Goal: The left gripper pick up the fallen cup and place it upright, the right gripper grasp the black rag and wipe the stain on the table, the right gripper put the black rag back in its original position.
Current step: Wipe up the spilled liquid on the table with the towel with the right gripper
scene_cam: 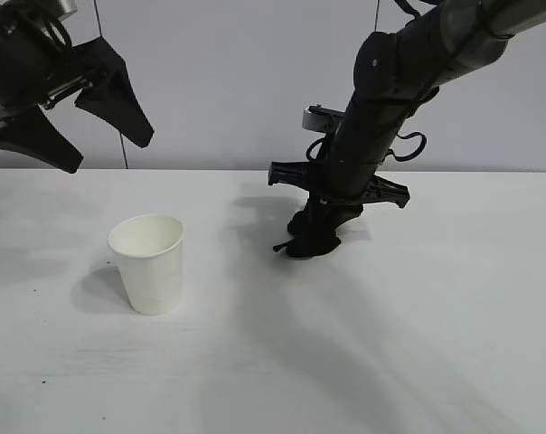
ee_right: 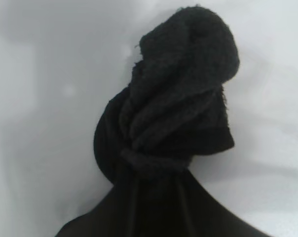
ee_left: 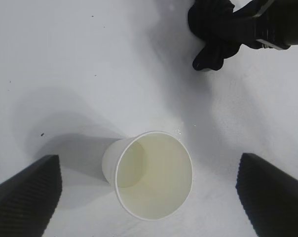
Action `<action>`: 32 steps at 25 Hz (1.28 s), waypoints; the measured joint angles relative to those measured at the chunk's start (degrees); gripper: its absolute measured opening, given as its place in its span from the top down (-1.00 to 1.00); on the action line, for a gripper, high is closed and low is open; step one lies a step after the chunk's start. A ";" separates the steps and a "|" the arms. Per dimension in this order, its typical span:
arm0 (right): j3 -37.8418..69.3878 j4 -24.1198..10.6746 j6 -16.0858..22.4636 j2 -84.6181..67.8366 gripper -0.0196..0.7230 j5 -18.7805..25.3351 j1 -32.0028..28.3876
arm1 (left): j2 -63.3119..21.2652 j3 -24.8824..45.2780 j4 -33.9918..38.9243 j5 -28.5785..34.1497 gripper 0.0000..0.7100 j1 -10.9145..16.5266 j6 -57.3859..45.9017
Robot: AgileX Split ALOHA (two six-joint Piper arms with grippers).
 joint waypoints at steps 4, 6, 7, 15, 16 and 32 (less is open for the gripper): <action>0.00 -0.07 -0.33 -0.06 0.70 1.14 5.08 | 0.00 0.00 0.00 -0.14 -0.95 0.00 0.00; 0.00 -0.02 -0.37 -0.06 0.70 1.14 7.91 | 0.00 0.00 0.00 -0.14 -0.95 0.00 0.00; 0.00 0.02 -0.37 -0.06 0.70 1.14 8.99 | 0.00 0.00 0.00 -0.14 -0.95 0.00 0.00; 0.07 0.68 -0.32 -0.06 0.70 1.60 7.30 | 0.00 0.00 0.00 -0.14 -0.95 0.00 0.00; 0.07 0.68 -0.32 -0.12 0.70 1.98 5.86 | 0.00 0.00 0.00 -0.14 -0.95 0.00 0.00; 15.12 -1.06 -2.01 -15.84 0.70 6.45 -3.23 | 0.00 0.00 0.02 -0.02 -0.95 0.00 0.00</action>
